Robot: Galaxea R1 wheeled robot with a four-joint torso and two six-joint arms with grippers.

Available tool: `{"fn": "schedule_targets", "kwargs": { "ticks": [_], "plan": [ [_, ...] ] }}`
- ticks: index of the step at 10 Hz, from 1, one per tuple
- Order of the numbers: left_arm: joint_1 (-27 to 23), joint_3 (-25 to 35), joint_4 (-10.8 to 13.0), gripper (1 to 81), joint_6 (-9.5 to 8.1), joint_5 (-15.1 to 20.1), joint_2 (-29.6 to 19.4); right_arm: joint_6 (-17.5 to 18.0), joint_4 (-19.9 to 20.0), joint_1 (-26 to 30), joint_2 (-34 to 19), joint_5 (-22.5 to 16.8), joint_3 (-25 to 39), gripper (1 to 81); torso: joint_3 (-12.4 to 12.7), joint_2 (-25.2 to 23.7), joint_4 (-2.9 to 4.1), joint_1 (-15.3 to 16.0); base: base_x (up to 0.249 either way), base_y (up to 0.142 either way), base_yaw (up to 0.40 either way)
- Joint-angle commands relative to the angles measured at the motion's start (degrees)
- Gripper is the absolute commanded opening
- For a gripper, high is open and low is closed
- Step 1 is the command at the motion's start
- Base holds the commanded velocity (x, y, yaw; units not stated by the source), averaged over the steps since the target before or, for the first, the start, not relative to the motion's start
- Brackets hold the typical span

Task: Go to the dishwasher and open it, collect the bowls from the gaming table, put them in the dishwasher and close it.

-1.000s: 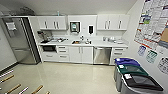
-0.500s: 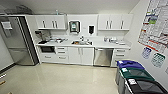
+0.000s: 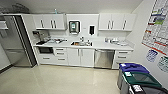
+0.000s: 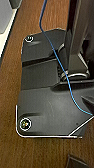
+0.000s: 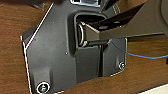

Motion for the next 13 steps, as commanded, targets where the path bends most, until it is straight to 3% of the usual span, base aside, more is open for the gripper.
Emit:
{"fn": "schedule_targets", "kwargs": {
  "ticks": [1,13],
  "plan": [
    [-2.49,0.59,0.26,81.1,0.02,3.17,-0.6,-0.13,-0.34,2.26,-1.39,-3.41,0.81,81.1,0.0,0.0,0.0,0.0,0.229,-0.075,0.0],
    [-2.49,0.68,0.35,81.1,0.02,3.26,-0.52,-0.13,-0.25,2.44,-1.3,-3.41,0.81,81.1,0.0,0.04,0.0,0.0,0.201,-0.075,0.0]
  ]
}}
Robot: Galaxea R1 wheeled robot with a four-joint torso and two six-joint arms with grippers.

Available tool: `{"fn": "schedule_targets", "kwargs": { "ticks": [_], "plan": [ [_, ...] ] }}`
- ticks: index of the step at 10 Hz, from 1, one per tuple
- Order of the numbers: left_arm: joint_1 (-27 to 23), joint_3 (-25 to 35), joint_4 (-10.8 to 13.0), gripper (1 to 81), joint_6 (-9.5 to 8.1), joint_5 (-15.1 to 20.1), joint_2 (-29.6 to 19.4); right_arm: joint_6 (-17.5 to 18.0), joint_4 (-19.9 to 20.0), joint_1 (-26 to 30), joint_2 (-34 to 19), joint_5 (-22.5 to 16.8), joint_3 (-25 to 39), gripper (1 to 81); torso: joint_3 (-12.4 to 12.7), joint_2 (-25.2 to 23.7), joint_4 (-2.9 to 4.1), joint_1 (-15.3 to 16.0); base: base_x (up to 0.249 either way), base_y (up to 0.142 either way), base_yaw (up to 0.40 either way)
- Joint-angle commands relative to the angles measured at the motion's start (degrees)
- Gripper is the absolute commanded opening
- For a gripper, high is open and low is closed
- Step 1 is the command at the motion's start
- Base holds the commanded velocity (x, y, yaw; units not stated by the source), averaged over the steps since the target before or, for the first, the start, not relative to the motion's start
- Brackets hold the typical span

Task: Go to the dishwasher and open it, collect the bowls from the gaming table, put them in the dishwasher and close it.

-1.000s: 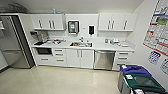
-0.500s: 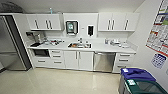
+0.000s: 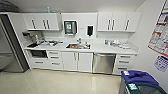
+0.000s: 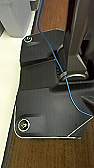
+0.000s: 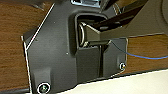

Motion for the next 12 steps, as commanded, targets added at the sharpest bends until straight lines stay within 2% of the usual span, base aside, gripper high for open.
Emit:
{"fn": "schedule_targets", "kwargs": {
  "ticks": [1,12],
  "plan": [
    [-2.54,0.65,0.33,81.1,0.02,3.07,-0.6,-0.13,-0.28,2.16,-1.14,-3.38,0.81,81.1,0.0,0.0,0.0,0.0,0.14,-0.075,0.0],
    [-2.54,0.57,0.24,81.1,0.02,3.07,-0.6,-0.22,-0.36,2.16,-1.14,-3.38,0.81,81.1,0.0,0.05,0.0,-0.02,0.127,-0.07,0.0]
  ]
}}
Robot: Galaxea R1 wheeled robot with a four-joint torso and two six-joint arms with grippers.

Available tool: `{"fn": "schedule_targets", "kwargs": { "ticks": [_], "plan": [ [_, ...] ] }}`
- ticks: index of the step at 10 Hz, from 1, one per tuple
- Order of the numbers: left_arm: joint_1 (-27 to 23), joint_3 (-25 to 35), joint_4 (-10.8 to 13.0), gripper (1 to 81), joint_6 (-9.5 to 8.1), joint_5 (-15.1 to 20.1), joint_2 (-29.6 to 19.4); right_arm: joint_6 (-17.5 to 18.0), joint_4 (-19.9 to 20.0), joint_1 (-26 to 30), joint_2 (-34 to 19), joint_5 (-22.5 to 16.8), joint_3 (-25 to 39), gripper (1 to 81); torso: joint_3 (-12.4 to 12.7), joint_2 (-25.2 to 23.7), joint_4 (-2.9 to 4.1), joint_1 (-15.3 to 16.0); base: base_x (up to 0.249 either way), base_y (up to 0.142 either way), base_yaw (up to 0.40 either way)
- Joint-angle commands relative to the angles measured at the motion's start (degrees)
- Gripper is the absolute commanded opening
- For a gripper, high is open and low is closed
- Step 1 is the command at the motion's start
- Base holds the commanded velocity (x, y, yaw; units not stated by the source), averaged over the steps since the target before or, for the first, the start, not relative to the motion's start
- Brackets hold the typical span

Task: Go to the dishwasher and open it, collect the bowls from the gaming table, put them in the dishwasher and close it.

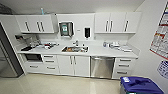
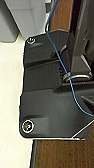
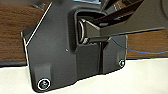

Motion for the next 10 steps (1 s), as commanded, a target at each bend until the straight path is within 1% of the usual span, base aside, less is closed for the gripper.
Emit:
{"fn": "schedule_targets", "kwargs": {
  "ticks": [1,4,10],
  "plan": [
    [-2.34,0.45,0.24,81.1,-0.05,3.31,-0.67,-0.19,-0.36,2.13,-1.5,-3.57,1.01,81.1,0.0,0.0,0.0,0.0,0.115,-0.061,0.0],
    [-2.34,0.45,0.24,81.1,-0.05,3.31,-0.67,-0.19,-0.36,2.13,-1.5,-3.57,1.01,81.1,0.0,0.0,0.0,-0.03,0.115,-0.061,0.0],
    [-2.34,0.45,-0.02,81.1,-0.05,3.31,-0.76,-0.19,-0.36,2.13,-1.5,-3.57,1.01,81.1,-0.02,0.02,0.0,0.0,0.104,0.0,0.0]
  ]
}}
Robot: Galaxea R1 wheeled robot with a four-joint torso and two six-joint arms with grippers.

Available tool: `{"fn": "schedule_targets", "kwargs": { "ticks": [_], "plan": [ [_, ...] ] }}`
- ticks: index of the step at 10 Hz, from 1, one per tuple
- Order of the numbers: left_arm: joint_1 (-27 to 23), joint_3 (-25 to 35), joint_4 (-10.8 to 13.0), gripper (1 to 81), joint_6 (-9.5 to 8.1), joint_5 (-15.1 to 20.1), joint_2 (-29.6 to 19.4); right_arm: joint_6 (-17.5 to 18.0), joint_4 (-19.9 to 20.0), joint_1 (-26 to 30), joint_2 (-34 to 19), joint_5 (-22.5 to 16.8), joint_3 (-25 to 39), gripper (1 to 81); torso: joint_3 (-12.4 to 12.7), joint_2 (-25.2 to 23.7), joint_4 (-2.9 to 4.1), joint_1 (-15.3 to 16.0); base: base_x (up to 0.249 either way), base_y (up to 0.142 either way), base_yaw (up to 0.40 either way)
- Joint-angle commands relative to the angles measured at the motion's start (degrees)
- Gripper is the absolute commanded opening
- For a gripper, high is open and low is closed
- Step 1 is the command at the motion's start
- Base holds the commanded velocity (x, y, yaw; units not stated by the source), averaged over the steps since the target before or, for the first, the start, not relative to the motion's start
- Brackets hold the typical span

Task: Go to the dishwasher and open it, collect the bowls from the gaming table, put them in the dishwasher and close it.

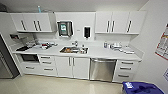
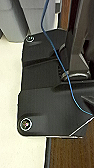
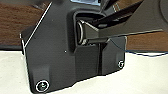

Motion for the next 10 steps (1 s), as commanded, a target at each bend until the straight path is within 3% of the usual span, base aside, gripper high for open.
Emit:
{"fn": "schedule_targets", "kwargs": {
  "ticks": [1,10],
  "plan": [
    [-2.49,0.59,0.0,81.1,0.2,3.24,-0.65,-0.19,-0.34,2.12,-1.47,-3.57,0.88,81.1,0.0,0.0,0.0,0.0,0.099,0.0,0.0],
    [-2.49,0.86,0.0,81.1,0.2,3.15,-0.74,-0.19,-0.42,2.21,-1.56,-3.57,0.79,81.1,0.0,0.0,0.0,-0.03,0.108,0.0,0.0]
  ]
}}
